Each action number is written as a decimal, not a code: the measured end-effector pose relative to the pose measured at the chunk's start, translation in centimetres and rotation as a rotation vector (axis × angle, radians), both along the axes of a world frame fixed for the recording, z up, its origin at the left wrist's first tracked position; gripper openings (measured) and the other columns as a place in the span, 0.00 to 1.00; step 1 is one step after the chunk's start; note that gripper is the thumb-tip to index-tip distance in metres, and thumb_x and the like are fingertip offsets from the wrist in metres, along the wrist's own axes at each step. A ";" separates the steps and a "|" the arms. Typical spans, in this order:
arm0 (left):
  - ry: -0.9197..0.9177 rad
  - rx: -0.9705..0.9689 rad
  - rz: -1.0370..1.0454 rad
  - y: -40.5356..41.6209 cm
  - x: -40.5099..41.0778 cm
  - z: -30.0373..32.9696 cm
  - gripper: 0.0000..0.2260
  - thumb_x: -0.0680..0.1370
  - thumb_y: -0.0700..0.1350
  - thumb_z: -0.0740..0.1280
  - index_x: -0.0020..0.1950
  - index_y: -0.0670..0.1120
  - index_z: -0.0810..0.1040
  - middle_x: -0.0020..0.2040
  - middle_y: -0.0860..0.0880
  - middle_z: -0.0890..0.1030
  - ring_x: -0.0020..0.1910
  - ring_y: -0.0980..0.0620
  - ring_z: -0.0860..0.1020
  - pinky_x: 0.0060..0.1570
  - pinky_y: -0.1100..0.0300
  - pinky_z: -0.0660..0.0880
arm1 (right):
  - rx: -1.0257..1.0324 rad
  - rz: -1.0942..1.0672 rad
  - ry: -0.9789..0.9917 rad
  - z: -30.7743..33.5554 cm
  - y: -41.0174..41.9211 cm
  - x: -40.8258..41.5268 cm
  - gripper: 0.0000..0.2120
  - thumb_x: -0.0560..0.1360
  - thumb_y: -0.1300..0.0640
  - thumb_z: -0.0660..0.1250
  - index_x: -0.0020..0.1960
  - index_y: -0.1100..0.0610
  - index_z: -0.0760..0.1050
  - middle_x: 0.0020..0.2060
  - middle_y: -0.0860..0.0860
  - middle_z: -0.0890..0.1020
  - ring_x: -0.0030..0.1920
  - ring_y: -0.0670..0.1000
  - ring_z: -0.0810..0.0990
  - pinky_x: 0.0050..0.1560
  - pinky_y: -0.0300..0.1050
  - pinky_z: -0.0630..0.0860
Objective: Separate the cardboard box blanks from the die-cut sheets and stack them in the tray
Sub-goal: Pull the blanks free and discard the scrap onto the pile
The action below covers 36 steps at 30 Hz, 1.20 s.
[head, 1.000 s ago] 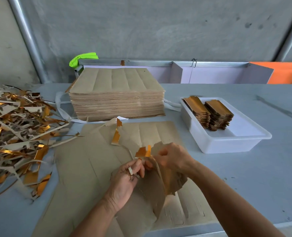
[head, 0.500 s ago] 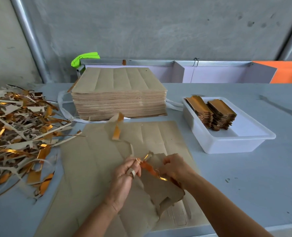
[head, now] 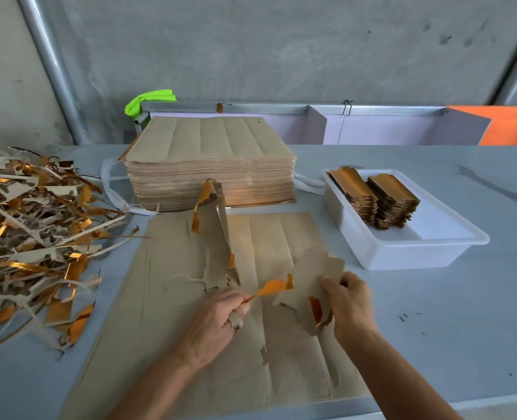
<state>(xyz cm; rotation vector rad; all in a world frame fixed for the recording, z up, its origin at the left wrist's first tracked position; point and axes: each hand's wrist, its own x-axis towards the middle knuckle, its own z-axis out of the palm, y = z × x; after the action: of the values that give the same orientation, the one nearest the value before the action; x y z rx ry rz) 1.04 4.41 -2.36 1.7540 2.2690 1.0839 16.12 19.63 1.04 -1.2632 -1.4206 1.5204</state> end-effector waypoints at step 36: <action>-0.114 -0.168 -0.032 -1.6 -5.0 3.3 0.26 0.68 0.23 0.55 0.55 0.46 0.78 0.51 0.57 0.74 0.54 0.59 0.74 0.53 0.70 0.69 | 0.204 0.501 -0.528 4.1 4.5 -10.5 0.10 0.72 0.66 0.66 0.52 0.62 0.80 0.50 0.60 0.82 0.50 0.58 0.82 0.54 0.54 0.79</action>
<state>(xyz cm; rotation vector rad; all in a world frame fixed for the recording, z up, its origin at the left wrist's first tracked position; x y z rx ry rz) -3.93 2.81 0.91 1.6154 2.1868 0.9321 5.65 24.10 5.18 -1.2973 -2.3110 1.3393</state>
